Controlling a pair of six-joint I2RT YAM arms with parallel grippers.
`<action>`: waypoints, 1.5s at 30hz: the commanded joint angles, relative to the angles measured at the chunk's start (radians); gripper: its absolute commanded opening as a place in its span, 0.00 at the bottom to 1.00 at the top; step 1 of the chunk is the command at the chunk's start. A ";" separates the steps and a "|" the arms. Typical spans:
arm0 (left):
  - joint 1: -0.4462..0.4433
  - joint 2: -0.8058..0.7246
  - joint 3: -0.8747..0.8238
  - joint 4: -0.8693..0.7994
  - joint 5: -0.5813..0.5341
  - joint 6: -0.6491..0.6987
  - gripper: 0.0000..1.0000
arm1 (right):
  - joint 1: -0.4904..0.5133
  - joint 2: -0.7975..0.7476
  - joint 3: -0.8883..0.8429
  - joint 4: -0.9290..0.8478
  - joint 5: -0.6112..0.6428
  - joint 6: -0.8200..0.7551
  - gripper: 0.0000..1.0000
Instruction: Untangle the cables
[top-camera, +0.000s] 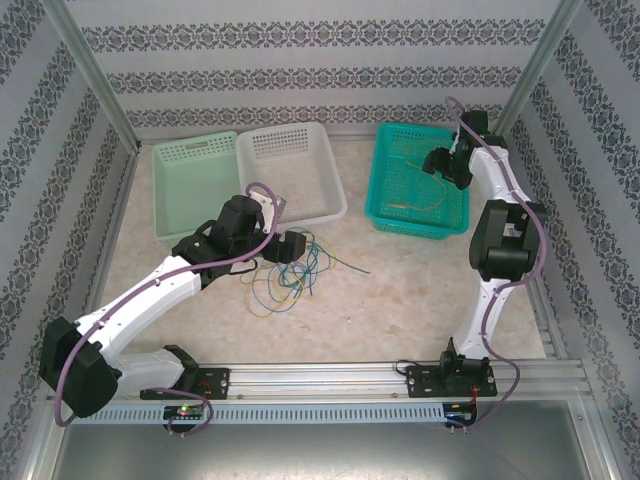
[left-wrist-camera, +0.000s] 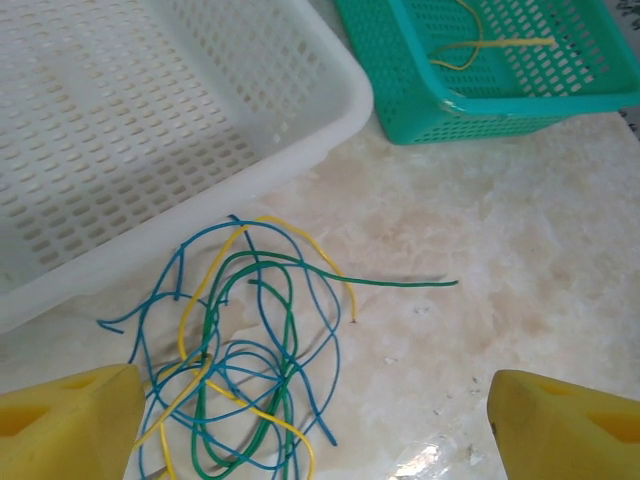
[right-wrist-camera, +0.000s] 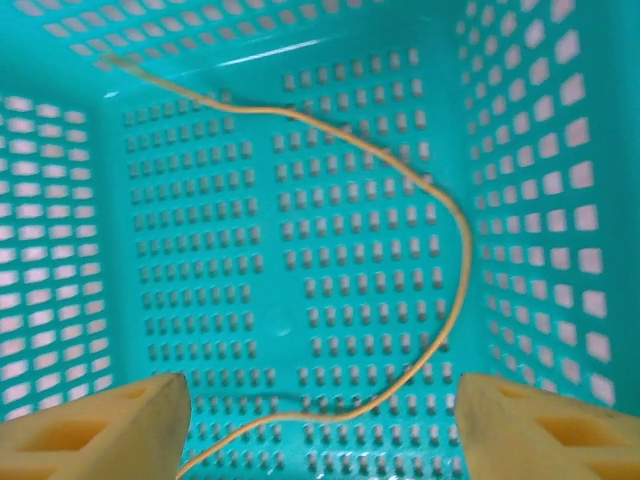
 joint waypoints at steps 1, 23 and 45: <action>0.024 0.032 0.015 -0.092 -0.071 -0.002 0.89 | 0.041 -0.128 -0.007 0.048 -0.044 -0.030 0.72; 0.161 0.162 -0.071 -0.008 0.043 -0.023 0.79 | 0.432 -0.450 -0.548 0.294 -0.442 -0.160 0.59; 0.206 0.150 -0.108 0.032 0.055 -0.034 0.75 | 0.677 -0.152 -0.451 0.380 -0.304 -0.165 0.38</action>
